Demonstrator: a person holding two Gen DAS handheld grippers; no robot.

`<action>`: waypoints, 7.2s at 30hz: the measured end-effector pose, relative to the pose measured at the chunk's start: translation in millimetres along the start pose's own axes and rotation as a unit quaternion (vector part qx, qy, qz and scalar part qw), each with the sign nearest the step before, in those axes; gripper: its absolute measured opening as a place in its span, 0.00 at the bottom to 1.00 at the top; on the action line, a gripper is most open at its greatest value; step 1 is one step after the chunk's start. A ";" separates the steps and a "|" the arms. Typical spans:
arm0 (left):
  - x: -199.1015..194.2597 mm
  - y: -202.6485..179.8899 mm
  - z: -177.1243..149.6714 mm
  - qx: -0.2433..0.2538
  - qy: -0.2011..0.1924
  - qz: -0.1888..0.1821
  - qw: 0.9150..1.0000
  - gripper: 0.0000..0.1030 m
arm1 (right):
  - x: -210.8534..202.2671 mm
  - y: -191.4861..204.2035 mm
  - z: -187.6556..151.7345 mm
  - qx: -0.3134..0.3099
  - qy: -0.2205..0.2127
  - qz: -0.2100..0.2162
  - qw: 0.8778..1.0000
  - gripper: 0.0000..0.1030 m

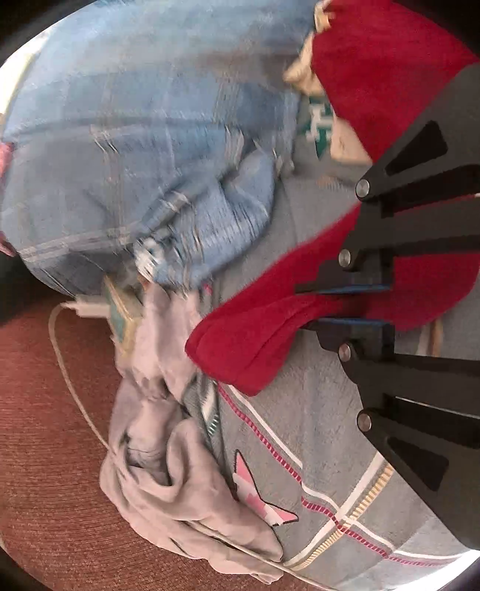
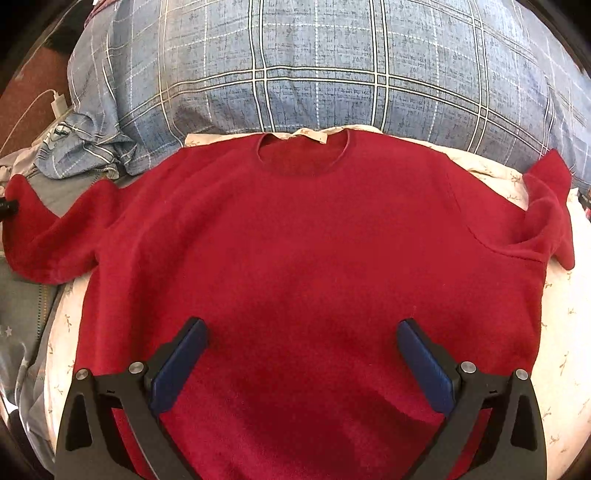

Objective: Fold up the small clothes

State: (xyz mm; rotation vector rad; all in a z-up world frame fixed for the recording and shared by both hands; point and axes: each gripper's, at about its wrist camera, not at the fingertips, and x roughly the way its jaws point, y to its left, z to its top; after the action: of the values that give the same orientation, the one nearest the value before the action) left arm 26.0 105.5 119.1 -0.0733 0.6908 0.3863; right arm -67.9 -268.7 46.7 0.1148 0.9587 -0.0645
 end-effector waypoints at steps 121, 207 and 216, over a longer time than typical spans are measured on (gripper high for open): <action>-14.2 -143.6 -99.5 0.110 0.064 -0.152 0.980 0.81 | 39.0 -2.7 73.5 -0.072 -0.042 0.041 0.996 0.56; -21.3 -125.0 -109.0 0.075 0.090 -0.261 0.958 0.13 | -65.4 -121.5 4.1 0.042 -0.059 0.034 0.997 0.50; -15.0 -128.6 -116.6 0.100 0.090 -0.239 0.962 0.16 | -60.0 -125.6 -4.1 0.047 -0.044 0.044 0.997 0.50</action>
State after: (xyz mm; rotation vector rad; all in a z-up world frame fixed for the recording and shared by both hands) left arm -7.5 -41.0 30.8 -0.0806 0.8604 -0.1585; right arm -118.9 -392.6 84.8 0.2384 0.8608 -0.0339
